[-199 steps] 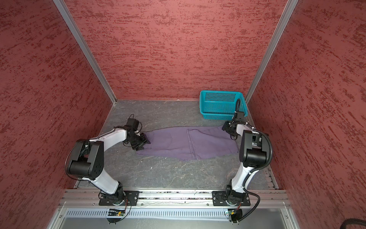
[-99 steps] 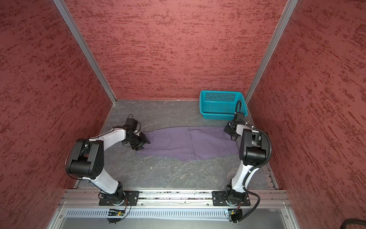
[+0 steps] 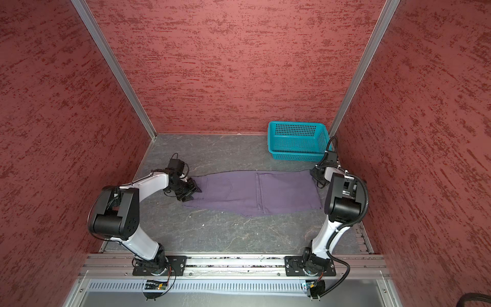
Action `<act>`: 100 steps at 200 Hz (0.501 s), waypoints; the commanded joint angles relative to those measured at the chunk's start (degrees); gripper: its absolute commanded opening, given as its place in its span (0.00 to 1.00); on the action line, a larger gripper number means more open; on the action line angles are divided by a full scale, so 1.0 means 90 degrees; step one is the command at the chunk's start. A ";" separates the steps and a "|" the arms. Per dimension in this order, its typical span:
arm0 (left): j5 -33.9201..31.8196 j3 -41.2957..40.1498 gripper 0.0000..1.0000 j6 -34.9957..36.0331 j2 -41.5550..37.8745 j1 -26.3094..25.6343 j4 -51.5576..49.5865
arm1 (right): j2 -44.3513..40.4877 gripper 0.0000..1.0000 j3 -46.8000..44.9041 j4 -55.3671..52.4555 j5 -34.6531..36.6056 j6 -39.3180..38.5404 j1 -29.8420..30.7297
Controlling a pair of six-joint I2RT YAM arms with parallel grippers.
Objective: Fold and stack the trousers
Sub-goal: Smooth out the trousers at the center of the table.
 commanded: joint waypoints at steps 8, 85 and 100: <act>-0.0538 0.0045 0.55 0.0085 0.0243 -0.0138 -0.0132 | -0.0677 0.53 -0.0531 0.0108 -0.0186 0.0082 -0.0022; -0.0410 0.0634 0.56 0.0157 -0.0573 -0.0271 -0.0551 | -0.2164 0.59 -0.2286 -0.0289 -0.0150 -0.0173 -0.0020; -0.0381 0.0690 0.57 0.0158 -0.0793 -0.0240 -0.0608 | -0.2214 0.59 -0.2447 -0.0272 -0.0126 -0.0159 -0.0016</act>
